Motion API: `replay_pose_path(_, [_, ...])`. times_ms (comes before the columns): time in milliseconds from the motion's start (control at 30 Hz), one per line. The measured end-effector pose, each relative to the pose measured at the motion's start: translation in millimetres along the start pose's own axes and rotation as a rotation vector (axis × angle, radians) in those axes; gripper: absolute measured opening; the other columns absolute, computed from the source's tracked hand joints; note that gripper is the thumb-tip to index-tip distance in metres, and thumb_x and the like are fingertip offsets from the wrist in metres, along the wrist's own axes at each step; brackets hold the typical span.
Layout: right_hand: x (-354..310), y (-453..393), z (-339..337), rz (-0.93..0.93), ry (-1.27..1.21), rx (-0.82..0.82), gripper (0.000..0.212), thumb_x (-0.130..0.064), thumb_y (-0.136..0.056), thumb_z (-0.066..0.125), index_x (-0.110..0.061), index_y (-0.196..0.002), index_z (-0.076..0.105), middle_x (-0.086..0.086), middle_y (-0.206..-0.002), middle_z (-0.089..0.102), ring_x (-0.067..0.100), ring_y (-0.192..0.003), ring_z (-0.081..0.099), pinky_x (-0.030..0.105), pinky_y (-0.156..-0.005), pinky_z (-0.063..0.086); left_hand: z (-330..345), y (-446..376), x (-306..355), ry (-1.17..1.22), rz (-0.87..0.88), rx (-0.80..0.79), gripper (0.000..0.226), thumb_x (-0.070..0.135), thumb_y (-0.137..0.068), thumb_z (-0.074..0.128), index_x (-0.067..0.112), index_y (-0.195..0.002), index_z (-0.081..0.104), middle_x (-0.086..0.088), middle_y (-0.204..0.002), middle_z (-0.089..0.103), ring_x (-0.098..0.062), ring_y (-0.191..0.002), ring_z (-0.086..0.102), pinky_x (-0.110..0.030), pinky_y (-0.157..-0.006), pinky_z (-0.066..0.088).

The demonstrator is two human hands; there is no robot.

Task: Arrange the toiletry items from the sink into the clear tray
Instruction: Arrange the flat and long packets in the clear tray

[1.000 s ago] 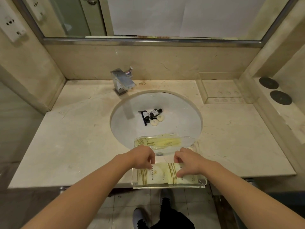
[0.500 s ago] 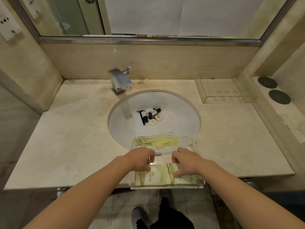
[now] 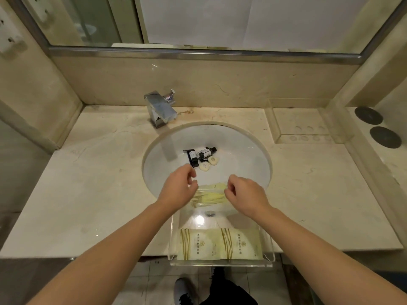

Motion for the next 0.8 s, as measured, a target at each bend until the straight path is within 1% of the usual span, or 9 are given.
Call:
replay_pose_path(67, [8,-13,-6,0.031,0.013,0.070,0.007,-0.023,-0.088,0.050,-0.020,-0.082,0.048,-0.005,-0.076,0.059,0.022,-0.071,0.056,0.031,-0.056,0.039,-5,-11,-18,0.044,-0.099,0.053,0.012,0.010,-0.084,0.058,0.019,-0.087,0.052,0.005,-0.073,0.054,-0.013,-0.068,0.051,-0.025,-0.060,0.038])
replay_pose_path(133, [19,-26,-5,0.071,0.016,0.067,0.004,-0.022,-0.088,0.050,-0.019,-0.086,0.052,-0.004,-0.080,0.062,0.022,-0.073,0.057,0.031,-0.057,0.040,-5,-22,-36,0.070,-0.198,0.066,0.010,0.008,-0.084,0.057,0.017,-0.088,0.054,0.003,-0.074,0.056,-0.013,-0.069,0.051,-0.025,-0.060,0.038])
replay_pose_path(267, [45,-51,14,0.178,-0.004,-0.079,0.006,-0.021,-0.086,0.050,-0.022,-0.088,0.056,-0.003,-0.087,0.065,0.022,-0.080,0.059,0.030,-0.060,0.040,0,-42,-68,0.083,-0.342,0.058,0.010,0.005,-0.083,0.057,0.015,-0.084,0.059,0.003,-0.070,0.056,-0.018,-0.071,0.053,-0.027,-0.066,0.040])
replay_pose_path(367, [66,-67,34,0.273,-0.113,-0.231,0.007,-0.021,-0.083,0.052,-0.026,-0.078,0.055,-0.004,-0.086,0.065,0.021,-0.081,0.060,0.034,-0.065,0.050,10,-56,-82,0.074,-0.365,0.015,0.008,0.006,-0.083,0.060,0.014,-0.086,0.061,0.002,-0.069,0.057,-0.019,-0.072,0.054,-0.027,-0.067,0.042])
replay_pose_path(467, [80,-78,55,0.321,-0.236,-0.373,0.004,-0.020,-0.083,0.057,-0.023,-0.080,0.056,-0.004,-0.085,0.062,0.020,-0.079,0.060,0.034,-0.066,0.051,27,-68,-88,0.041,-0.355,-0.083,0.010,0.008,-0.084,0.064,0.011,-0.093,0.062,-0.001,-0.076,0.059,-0.018,-0.073,0.053,-0.028,-0.067,0.042])
replay_pose_path(533, [86,-85,68,0.302,-0.260,-0.449,0.002,-0.019,-0.083,0.060,-0.019,-0.084,0.057,-0.002,-0.091,0.062,0.020,-0.086,0.059,0.032,-0.074,0.048,43,-74,-94,0.016,-0.365,-0.179,0.012,0.009,-0.084,0.064,0.011,-0.096,0.062,-0.001,-0.080,0.060,-0.017,-0.074,0.054,-0.023,-0.062,0.042])
replay_pose_path(600, [91,-91,80,0.275,-0.249,-0.506,0.003,-0.018,-0.083,0.060,-0.018,-0.086,0.058,0.000,-0.097,0.063,0.020,-0.092,0.059,0.030,-0.078,0.046,59,-79,-103,-0.011,-0.386,-0.256,0.012,0.011,-0.084,0.064,0.012,-0.096,0.063,-0.001,-0.082,0.061,-0.017,-0.077,0.055,-0.020,-0.060,0.040])
replay_pose_path(700, [99,-100,96,0.253,-0.215,-0.570,0.015,-0.016,-0.082,0.059,-0.016,-0.097,0.062,0.001,-0.104,0.063,0.020,-0.096,0.059,0.030,-0.081,0.047,80,-81,-117,-0.039,-0.435,-0.337,0.014,0.014,-0.085,0.064,0.012,-0.099,0.065,0.000,-0.087,0.061,-0.017,-0.082,0.055,-0.023,-0.065,0.040])
replay_pose_path(800, [104,-106,109,0.200,-0.108,-0.627,0.027,-0.017,-0.081,0.060,-0.018,-0.108,0.062,0.002,-0.112,0.057,0.021,-0.099,0.057,0.033,-0.086,0.048,100,-79,-129,-0.097,-0.461,-0.461,0.018,0.018,-0.084,0.066,0.012,-0.102,0.064,0.002,-0.094,0.060,-0.016,-0.088,0.054,-0.023,-0.070,0.040])
Point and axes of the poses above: each hand's wrist, its own y-axis away from the middle knuckle, its own z-axis out of the palm, x = y × z, the point moved 8 cm from there along -y, towards the middle knuckle
